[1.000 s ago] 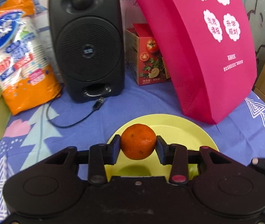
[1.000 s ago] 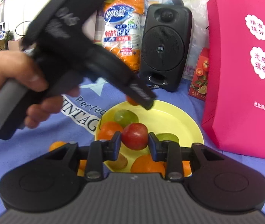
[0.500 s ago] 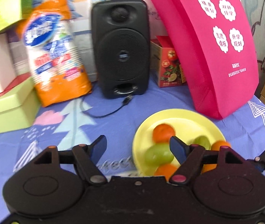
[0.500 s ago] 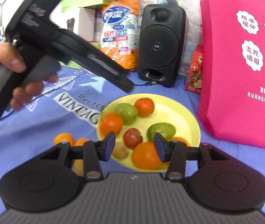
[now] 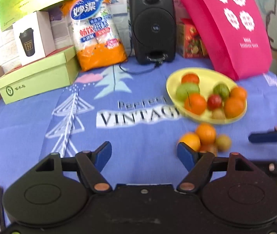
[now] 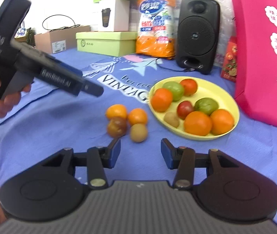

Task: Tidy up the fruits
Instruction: 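Grasp a tangerine with the left tool while the right tool grasps a kiwi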

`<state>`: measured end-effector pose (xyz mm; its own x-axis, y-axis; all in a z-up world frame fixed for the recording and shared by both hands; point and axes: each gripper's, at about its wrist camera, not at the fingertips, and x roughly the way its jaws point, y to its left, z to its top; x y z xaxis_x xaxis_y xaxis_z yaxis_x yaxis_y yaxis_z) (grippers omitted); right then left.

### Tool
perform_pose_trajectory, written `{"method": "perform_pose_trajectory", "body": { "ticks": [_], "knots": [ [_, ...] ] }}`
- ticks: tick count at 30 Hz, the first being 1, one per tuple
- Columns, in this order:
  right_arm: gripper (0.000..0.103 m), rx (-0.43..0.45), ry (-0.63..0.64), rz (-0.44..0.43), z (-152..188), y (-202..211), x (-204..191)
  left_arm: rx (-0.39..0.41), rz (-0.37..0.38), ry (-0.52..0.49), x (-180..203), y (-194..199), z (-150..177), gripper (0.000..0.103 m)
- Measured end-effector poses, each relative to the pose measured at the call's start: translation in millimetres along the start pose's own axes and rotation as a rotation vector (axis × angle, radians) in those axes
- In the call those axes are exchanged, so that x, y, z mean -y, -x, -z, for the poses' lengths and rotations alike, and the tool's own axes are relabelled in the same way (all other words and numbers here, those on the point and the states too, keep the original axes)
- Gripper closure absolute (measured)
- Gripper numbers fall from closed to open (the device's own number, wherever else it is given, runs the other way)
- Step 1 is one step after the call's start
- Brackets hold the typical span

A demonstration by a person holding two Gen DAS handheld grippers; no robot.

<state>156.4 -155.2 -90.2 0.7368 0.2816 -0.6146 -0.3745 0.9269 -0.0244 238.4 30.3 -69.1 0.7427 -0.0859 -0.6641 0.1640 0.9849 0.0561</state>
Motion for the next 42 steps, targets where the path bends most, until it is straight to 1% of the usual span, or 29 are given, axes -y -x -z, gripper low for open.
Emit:
{"method": "perform_pose_trajectory", "body": {
  "ticks": [4,5,6,10,18,20,22,26,30,34,37,39,40,42],
  "knots": [
    [0.058,-0.017,0.01,-0.005,4.3,-3.6,-9.3,-0.025,0.014,-0.019,5.0,-1.6,20.5,0.036],
    [0.058,-0.021,0.012,-0.006,5.2,-4.6,-11.2,-0.029,0.021,-0.018,5.4,-3.4,23.8,0.041],
    [0.058,-0.026,0.011,-0.007,5.9,-6.5,-11.6,-0.029,0.028,-0.019,6.1,-4.9,26.0,0.044],
    [0.058,-0.043,0.008,-0.004,7.0,-12.9,-11.0,-0.013,0.068,-0.034,6.4,-10.6,24.8,0.044],
    [0.058,-0.046,-0.002,0.009,0.3,-27.0,-1.6,-0.014,0.141,-0.071,10.1,-30.9,9.6,0.044],
    [0.058,-0.046,-0.01,0.012,-1.8,-31.1,1.4,-0.012,0.166,-0.089,15.1,-33.2,7.5,0.049],
    [0.058,-0.047,-0.013,0.015,-3.9,-35.3,4.1,-0.008,0.173,-0.102,19.1,-36.2,7.1,0.05],
    [0.058,-0.049,-0.005,-0.005,-7.7,-41.4,5.6,-0.009,0.198,-0.074,16.4,-45.1,3.5,0.05],
    [0.058,-0.051,0.005,-0.02,-9.7,-46.7,4.0,-0.009,0.239,-0.031,10.3,-53.2,0.0,0.054],
    [0.057,-0.054,0.002,-0.037,-10.5,-49.3,5.4,-0.014,0.248,-0.019,9.1,-59.0,-2.9,0.055],
    [0.057,-0.053,0.002,-0.04,-10.5,-49.5,4.9,-0.017,0.249,-0.024,12.0,-61.1,-3.9,0.06],
    [0.058,-0.051,0.004,-0.037,-10.1,-49.1,4.2,-0.016,0.253,-0.032,15.3,-61.4,-4.3,0.069],
    [0.058,-0.049,0.006,-0.034,-10.0,-48.8,3.7,-0.014,0.255,-0.038,17.0,-61.4,-4.3,0.07],
    [0.059,-0.047,0.008,-0.028,-9.7,-48.2,3.0,-0.01,0.242,-0.049,20.2,-59.8,-3.3,0.07]
  ]
}}
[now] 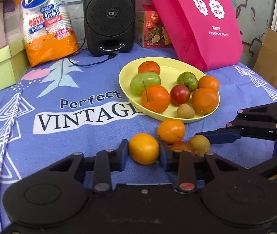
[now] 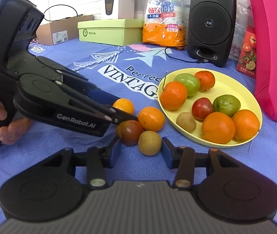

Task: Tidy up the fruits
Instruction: 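Grasp a tangerine with the left tool while the right tool grasps a kiwi, then lower the tangerine and kiwi onto the yellow plate, open both tools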

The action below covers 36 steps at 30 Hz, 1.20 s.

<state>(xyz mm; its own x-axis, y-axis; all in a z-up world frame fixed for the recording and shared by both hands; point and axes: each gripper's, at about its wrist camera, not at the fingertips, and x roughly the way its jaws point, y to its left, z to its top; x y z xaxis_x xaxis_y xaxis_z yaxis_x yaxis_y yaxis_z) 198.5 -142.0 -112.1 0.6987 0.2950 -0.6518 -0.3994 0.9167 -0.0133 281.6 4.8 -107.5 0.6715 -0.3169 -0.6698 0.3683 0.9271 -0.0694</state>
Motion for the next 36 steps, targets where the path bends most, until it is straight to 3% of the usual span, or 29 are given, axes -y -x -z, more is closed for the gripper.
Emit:
{"method": "perform_pose_trajectory", "body": {
  "ticks": [5,13,27,36],
  "knots": [
    [0.061,-0.004,-0.009,-0.004,1.7,4.3,0.1,-0.006,0.006,0.013,-2.1,2.7,1.3,0.071],
    [0.078,-0.002,-0.006,-0.007,4.4,10.1,1.1,-0.011,0.019,0.036,-7.0,8.3,4.5,0.071],
    [0.078,-0.002,-0.025,0.003,14.7,29.2,1.7,-0.011,0.02,0.045,-5.6,20.4,11.5,0.071],
    [0.078,0.005,-0.021,0.003,19.8,41.9,-5.2,-0.033,-0.021,0.054,-6.8,36.4,14.4,0.071]
  ]
}}
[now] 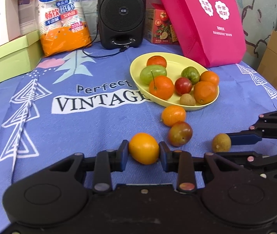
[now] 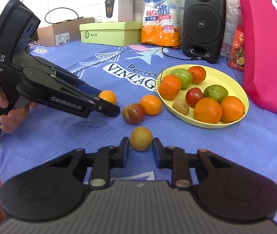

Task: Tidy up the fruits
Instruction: 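Lower the tangerine and kiwi onto the yellow plate, open both tools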

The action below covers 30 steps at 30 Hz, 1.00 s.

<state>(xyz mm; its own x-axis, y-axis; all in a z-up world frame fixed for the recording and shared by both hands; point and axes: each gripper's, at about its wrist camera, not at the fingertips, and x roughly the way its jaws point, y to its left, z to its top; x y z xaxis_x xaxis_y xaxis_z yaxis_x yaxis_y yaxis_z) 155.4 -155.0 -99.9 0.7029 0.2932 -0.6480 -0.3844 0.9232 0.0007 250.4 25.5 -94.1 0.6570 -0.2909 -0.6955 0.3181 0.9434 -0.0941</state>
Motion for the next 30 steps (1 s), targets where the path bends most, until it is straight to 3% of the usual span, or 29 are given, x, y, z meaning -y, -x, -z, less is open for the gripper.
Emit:
{"method": "perform_pose_trajectory", "body": {
  "ticks": [18,24,30],
  "knots": [
    [0.078,0.038,-0.003,0.021,13.6,39.4,-8.1,0.05,-0.015,-0.06,23.2,46.1,-5.8,0.071],
    [0.078,0.101,0.028,0.074,-16.0,50.4,10.1,0.099,-0.004,-0.124,32.6,49.7,-48.0,0.071],
    [0.078,0.112,0.01,0.136,-52.8,30.9,43.9,0.086,0.05,-0.099,38.6,4.8,-105.8,0.071]
  ]
}}
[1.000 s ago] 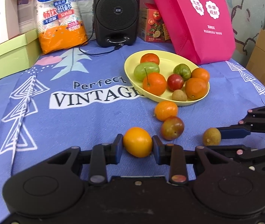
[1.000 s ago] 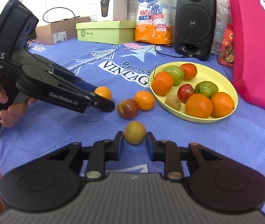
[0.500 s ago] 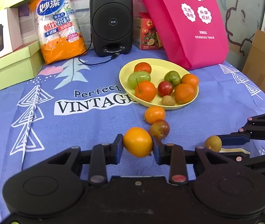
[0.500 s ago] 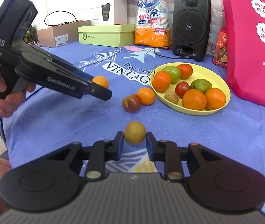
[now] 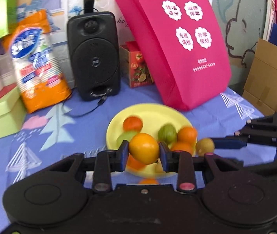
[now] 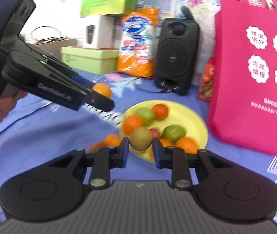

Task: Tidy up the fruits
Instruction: 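Lower the tangerine and kiwi onto the yellow plate, open both tools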

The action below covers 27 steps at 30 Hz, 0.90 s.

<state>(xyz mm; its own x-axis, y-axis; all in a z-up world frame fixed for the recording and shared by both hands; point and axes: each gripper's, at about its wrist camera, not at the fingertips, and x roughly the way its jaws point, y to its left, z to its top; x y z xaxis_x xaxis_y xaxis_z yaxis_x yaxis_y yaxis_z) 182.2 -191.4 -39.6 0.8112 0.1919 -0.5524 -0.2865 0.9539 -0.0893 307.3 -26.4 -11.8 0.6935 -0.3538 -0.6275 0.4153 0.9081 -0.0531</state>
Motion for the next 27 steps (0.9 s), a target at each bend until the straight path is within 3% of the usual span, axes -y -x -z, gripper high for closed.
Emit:
{"method": "perform_pose_trajectory", "body": {
  "ticks": [7,9,10,13,21,24,27],
  "knots": [
    [0.078,-0.058,0.004,0.034,-12.0,-47.5,22.1,-0.068,0.106,0.089,-3.2,-78.0,-34.3,0.067],
    [0.078,-0.066,-0.001,0.045,-12.4,-59.2,26.8,-0.074,0.092,0.109,-3.7,-90.5,-36.3,0.033],
    [0.077,-0.068,-0.004,0.049,-13.0,-64.2,29.4,-0.07,0.07,0.112,-4.4,-93.4,-37.2,0.029],
    [0.077,-0.07,-0.012,0.046,-14.5,-73.7,34.6,-0.05,0.06,0.129,-11.7,-89.8,-37.8,0.028],
    [0.077,-0.081,-0.041,0.058,-23.2,-105.5,43.3,0.019,-0.011,0.178,-40.4,-34.5,-15.5,0.021],
    [0.065,-0.087,-0.057,0.072,-21.2,-110.1,44.1,0.029,-0.057,0.152,-46.5,-17.7,-6.0,0.021],
    [0.065,-0.071,-0.049,0.069,-14.6,-97.3,40.8,0.025,-0.117,0.119,-50.4,-7.3,6.7,0.021]
  ]
}}
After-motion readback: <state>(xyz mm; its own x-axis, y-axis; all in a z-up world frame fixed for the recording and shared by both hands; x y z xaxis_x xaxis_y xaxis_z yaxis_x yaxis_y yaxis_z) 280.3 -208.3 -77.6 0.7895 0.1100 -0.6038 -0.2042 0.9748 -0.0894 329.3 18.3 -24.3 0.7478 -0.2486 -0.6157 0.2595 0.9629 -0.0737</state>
